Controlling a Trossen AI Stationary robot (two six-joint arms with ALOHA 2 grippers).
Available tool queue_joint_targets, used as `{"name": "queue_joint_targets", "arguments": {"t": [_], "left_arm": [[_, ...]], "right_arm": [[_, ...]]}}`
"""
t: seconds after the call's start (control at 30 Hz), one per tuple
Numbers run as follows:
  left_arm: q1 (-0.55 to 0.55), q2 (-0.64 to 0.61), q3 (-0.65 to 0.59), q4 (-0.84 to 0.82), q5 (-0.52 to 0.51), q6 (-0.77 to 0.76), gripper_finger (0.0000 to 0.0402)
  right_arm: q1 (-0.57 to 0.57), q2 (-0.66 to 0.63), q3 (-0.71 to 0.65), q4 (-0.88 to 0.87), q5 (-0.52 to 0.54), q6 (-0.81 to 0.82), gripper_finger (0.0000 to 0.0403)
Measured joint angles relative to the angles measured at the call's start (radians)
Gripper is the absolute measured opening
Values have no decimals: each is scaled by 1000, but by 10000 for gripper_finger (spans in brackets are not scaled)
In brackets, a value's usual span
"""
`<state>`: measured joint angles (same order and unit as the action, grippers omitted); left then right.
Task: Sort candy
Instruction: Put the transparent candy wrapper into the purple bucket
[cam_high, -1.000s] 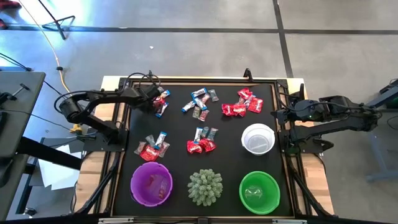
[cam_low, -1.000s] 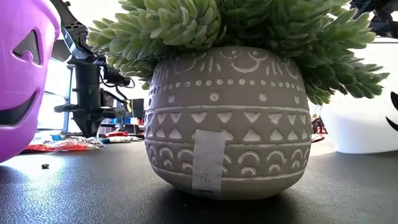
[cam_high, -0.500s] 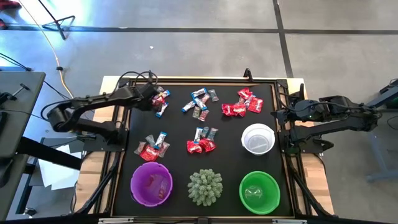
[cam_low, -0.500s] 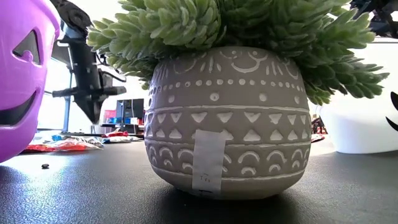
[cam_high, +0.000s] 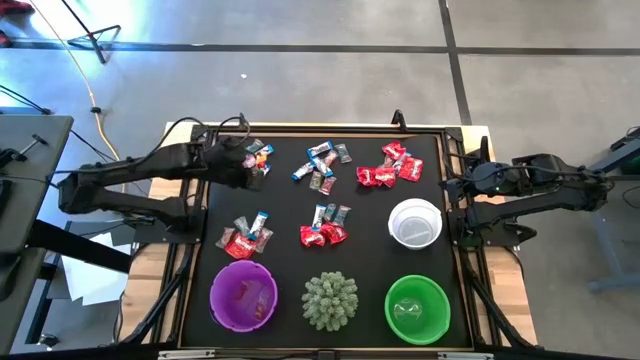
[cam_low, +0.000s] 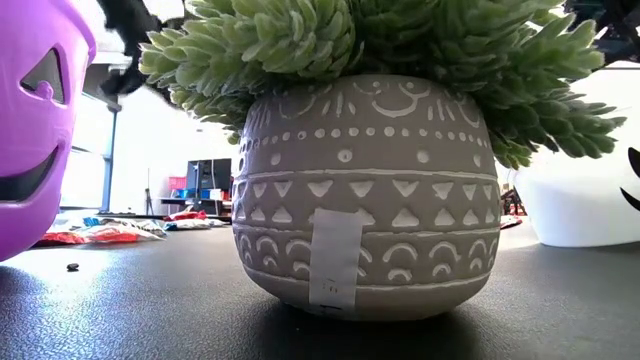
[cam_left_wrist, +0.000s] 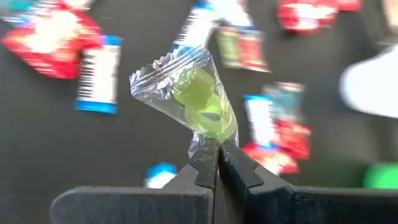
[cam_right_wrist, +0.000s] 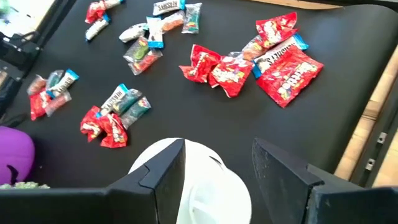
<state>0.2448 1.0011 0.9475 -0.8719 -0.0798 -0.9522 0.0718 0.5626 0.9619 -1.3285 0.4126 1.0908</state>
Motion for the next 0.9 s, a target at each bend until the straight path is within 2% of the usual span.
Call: {"name": "queue_joint_targets", "arguments": {"t": [0.17,0.4,0.7,0.9], "left_arm": [[-237,22,121,3,-7,-173,0],[-553,139,228,-12,-20,-439,0],[-819,263,280,-38,76,-650,0],[-937,301,280,-193,102,-696,0]], "right_arm": [[0,0,0,0,1,0,183],[0,0,0,1,0,0,183],[0,0,0,1,-1,0,183],[0,0,0,1,-1,0,183]]}}
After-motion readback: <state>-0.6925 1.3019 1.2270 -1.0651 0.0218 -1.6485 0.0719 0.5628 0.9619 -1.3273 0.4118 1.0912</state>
